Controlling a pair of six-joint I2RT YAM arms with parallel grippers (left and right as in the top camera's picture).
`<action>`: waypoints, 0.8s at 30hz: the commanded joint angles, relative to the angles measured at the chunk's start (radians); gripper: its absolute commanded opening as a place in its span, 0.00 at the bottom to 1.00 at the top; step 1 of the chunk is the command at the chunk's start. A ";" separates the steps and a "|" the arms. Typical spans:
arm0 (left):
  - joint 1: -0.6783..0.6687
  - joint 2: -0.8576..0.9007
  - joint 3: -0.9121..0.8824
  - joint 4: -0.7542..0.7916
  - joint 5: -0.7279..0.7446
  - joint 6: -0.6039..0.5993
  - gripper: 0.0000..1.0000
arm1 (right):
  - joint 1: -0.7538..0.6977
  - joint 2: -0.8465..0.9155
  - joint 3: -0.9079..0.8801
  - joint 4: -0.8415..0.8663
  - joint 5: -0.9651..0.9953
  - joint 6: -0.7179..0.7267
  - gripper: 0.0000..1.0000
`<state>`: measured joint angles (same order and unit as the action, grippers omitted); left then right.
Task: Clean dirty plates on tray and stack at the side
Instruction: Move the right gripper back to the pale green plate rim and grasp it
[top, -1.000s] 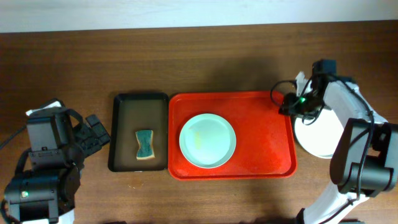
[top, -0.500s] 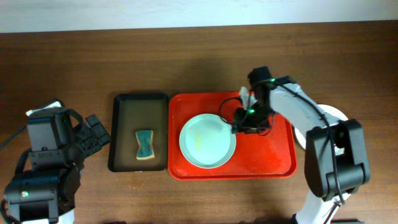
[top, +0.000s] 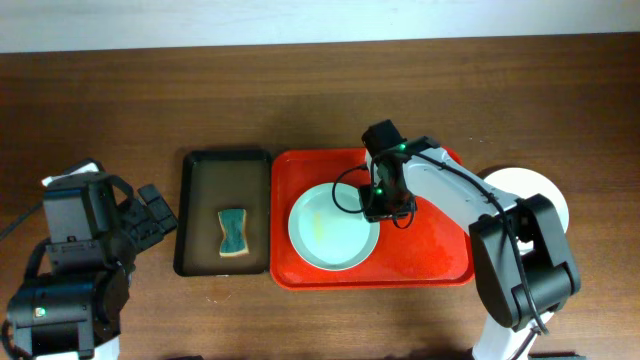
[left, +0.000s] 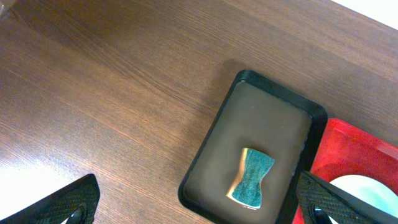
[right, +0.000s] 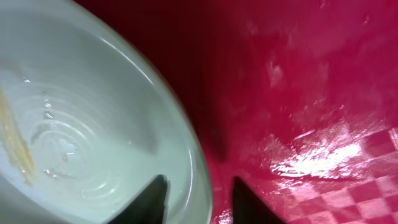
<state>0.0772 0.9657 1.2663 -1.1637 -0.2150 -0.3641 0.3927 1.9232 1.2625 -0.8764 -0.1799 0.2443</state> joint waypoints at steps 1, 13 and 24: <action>0.004 -0.003 0.014 -0.001 -0.010 -0.014 0.99 | 0.006 -0.004 -0.009 0.003 0.016 0.008 0.25; 0.004 -0.003 0.014 -0.001 -0.010 -0.014 0.99 | -0.098 -0.004 0.074 -0.130 0.004 0.086 0.33; 0.004 -0.003 0.014 -0.001 -0.010 -0.014 0.99 | -0.098 -0.004 0.053 -0.129 0.035 0.086 0.30</action>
<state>0.0772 0.9657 1.2663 -1.1641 -0.2146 -0.3641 0.2935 1.9236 1.3167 -1.0065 -0.1787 0.3252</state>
